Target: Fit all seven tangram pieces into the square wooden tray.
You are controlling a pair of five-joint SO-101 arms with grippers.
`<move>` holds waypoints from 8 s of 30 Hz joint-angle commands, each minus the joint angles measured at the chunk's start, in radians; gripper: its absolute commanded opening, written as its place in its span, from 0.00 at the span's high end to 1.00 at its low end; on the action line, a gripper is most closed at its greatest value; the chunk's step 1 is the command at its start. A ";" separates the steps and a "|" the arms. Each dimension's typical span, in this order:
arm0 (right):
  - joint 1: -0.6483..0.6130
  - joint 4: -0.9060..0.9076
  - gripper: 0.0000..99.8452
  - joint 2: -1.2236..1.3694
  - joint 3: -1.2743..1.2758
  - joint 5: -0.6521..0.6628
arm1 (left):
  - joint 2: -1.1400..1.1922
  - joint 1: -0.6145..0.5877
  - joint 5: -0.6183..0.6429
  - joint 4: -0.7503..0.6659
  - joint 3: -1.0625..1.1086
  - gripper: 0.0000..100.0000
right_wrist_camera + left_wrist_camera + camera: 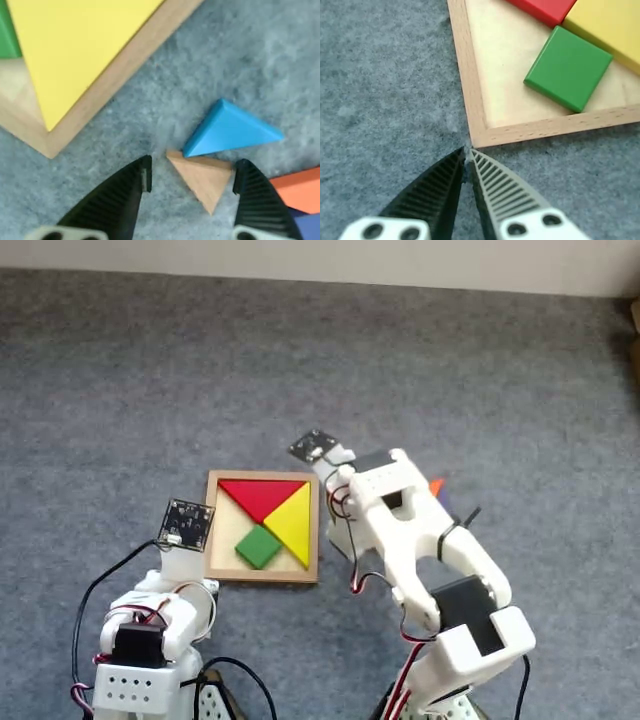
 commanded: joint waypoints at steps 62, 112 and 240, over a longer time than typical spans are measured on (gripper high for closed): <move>-0.022 -0.010 0.76 -0.005 0.018 -0.078 | -0.045 0.024 0.008 0.008 0.021 0.98; -0.308 -0.073 0.99 -0.283 0.053 -0.009 | -0.045 0.024 0.008 0.008 0.021 0.98; -0.383 -0.119 0.94 -0.111 -0.019 -0.509 | -0.045 0.024 0.008 0.008 0.021 0.98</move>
